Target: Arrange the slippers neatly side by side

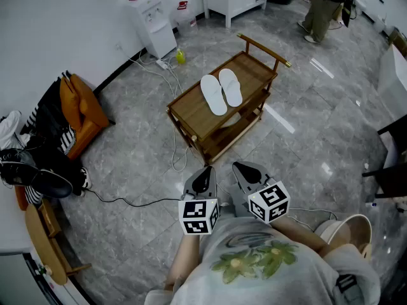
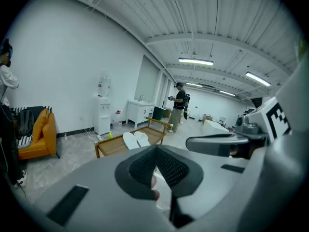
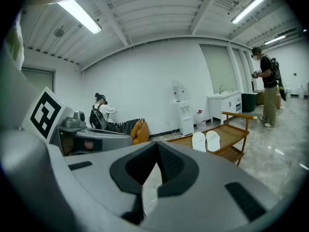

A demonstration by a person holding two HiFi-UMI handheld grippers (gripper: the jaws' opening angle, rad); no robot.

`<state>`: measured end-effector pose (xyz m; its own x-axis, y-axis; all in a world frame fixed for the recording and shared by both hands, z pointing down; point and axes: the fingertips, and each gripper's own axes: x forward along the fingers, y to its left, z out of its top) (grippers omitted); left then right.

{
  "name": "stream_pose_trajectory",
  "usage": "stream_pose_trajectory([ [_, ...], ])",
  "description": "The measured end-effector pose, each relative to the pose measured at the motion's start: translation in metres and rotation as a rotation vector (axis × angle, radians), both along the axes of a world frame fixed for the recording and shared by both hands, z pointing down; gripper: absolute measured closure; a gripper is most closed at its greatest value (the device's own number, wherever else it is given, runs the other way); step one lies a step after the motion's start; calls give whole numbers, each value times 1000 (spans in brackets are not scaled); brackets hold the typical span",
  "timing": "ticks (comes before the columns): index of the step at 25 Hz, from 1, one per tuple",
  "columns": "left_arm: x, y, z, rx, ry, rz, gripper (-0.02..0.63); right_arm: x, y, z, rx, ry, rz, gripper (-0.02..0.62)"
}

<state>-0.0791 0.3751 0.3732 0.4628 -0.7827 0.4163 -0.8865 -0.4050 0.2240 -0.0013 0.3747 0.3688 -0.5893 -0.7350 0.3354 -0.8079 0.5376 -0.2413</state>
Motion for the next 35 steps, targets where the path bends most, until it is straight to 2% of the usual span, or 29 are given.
stream_pose_trajectory([
  [12, 6, -21, 8, -10, 9, -18, 591, 8, -24, 6, 1, -10, -7, 589],
  [20, -1, -76, 4, 9, -10, -45, 591, 14, -86, -1, 29, -20, 8, 589],
  [35, 6, -177, 8, -11, -21, -92, 591, 26, -194, 7, 0, -39, -12, 589],
])
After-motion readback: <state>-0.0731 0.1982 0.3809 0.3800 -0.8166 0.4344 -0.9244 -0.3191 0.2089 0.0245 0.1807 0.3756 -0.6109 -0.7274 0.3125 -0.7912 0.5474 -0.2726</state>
